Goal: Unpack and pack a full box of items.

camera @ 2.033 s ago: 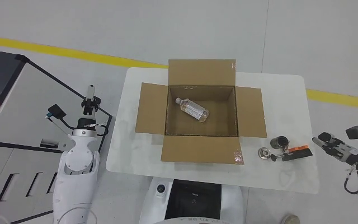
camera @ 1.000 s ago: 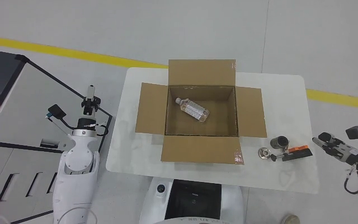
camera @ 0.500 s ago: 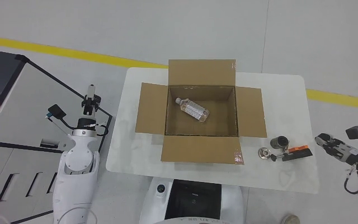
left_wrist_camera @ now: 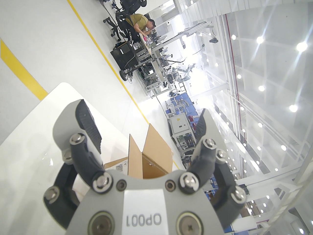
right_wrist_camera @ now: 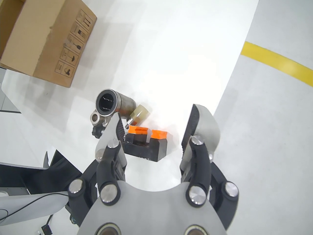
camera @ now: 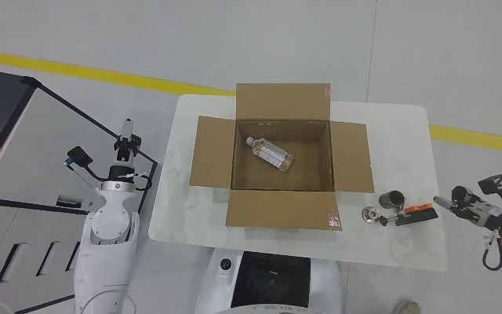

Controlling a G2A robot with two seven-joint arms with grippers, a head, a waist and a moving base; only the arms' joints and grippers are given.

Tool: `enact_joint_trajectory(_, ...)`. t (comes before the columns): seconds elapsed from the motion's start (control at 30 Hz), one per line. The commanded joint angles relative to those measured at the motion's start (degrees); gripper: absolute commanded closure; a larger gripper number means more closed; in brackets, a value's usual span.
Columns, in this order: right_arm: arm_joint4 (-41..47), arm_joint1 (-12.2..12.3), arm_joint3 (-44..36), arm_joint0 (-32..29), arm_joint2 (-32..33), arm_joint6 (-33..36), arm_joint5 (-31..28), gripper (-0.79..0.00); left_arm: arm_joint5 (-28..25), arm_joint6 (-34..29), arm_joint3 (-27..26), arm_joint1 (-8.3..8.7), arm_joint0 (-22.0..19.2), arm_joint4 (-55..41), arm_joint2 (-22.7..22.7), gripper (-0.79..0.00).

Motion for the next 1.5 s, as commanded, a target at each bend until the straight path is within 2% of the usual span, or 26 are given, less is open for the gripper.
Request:
enact_joint_trajectory(0.0, 0.3, 0.2, -0.7, -0.2, -0.1, 3.1, 1.4, -0.785, 0.0, 0.0, 0.0, 0.00, 0.0, 0.0, 0.0, -0.785)
enact_joint_trajectory(0.13, 1.7, 0.2, -1.1, 0.3, -1.0, 7.6, 4.5, -0.785, 0.0, 0.0, 0.0, 0.00, 0.0, 0.0, 0.0, -0.785)
enact_joint_trajectory(0.3, 1.5, -0.3, -0.8, 4.1, -5.4, 11.8, 9.7, -0.785, 0.0, 0.0, 0.0, 0.00, 0.0, 0.0, 0.0, -0.785)
enact_joint_trajectory(0.33, 0.9, -0.5, -0.7, 4.8, -6.3, 11.8, 10.7, -0.653, 0.0, 0.0, 0.0, 0.00, 0.0, 0.0, 0.0, -0.785)
enact_joint_trajectory(0.37, 0.3, -0.6, -0.6, 5.5, -7.2, 11.7, 11.4, -0.477, 0.0, 0.0, 0.0, 0.00, 0.0, 0.0, 0.0, -0.785)
enact_joint_trajectory(0.4, -0.3, -0.7, -0.4, 6.1, -7.8, 11.3, 11.9, -0.403, 0.0, 0.0, 0.0, 0.00, 0.0, 0.0, 0.0, -0.785)
enact_joint_trajectory(0.5, -1.9, -0.9, 0.5, 7.8, -8.9, 10.8, 12.1, -0.323, 0.0, 0.0, 0.0, 0.00, 0.0, 0.0, 0.0, -0.785)
enact_joint_trajectory(0.6, -3.7, -0.6, 1.7, 9.3, -9.1, 11.6, 10.6, -0.314, 0.0, 0.0, 0.0, 0.00, 0.0, 0.0, 0.0, -0.785)
enact_joint_trajectory(0.8, -4.2, -0.2, 3.5, 12.3, -10.0, 15.8, 6.8, -0.345, 0.0, 0.0, 0.0, 0.00, 0.0, 0.0, 0.0, -0.785)
enact_joint_trajectory(0.93, -1.2, -0.2, 6.0, 16.6, -11.6, 21.4, 4.5, -0.342, 0.0, 0.0, 0.0, 0.00, 0.0, 0.0, 0.0, -0.785)
enact_joint_trajectory(1.07, -2.0, -0.3, 7.0, 21.1, -14.4, 26.1, 3.1, -0.339, 0.0, 0.0, 0.0, 0.00, 0.0, 0.0, 0.0, -0.785)
enact_joint_trajectory(1.27, -4.5, -0.8, 8.6, 25.1, -19.8, 25.6, 2.6, -0.336, 0.0, 0.0, 0.0, 0.00, 0.0, 0.0, 0.0, -0.785)
enact_joint_trajectory(1.47, -6.5, -0.8, 10.2, 26.5, -23.0, 24.4, 1.4, -0.351, 0.0, 0.0, 0.0, 0.00, 0.0, 0.0, 0.0, -0.785)
